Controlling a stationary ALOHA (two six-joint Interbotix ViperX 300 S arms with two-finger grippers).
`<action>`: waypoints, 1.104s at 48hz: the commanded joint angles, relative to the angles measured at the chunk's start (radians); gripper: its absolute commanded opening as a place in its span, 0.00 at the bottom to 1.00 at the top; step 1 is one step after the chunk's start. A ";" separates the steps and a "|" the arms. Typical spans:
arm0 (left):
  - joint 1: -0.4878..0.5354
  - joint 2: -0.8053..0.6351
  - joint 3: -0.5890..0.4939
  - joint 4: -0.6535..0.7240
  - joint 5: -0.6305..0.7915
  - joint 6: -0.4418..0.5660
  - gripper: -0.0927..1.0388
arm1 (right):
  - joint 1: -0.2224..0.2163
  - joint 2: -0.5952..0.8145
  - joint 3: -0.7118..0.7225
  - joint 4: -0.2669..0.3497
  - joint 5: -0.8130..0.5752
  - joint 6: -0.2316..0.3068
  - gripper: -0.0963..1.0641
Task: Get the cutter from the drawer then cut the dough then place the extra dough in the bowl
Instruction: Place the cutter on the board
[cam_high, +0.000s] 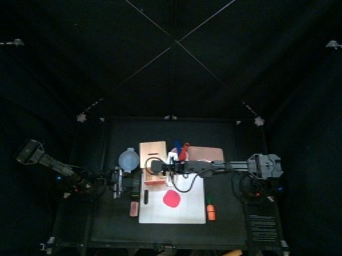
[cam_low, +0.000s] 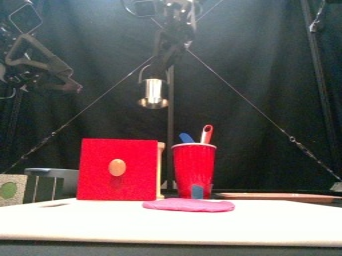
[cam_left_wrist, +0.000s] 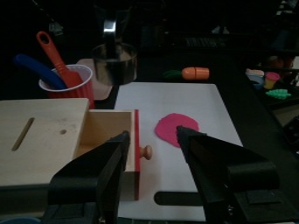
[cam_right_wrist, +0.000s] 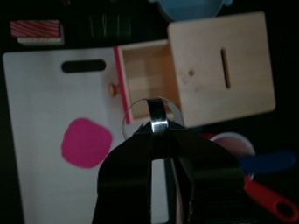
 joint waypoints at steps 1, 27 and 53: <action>0.008 0.000 -0.014 0.000 -0.003 0.002 0.82 | 0.023 -0.103 0.061 -0.015 0.003 0.049 0.50; 0.117 0.000 -0.032 0.003 -0.011 0.003 0.82 | 0.140 -0.321 0.650 -0.098 -0.364 0.457 0.50; 0.221 0.000 -0.069 -0.003 -0.011 -0.002 0.82 | 0.227 -0.262 0.776 -0.175 -0.411 0.560 0.50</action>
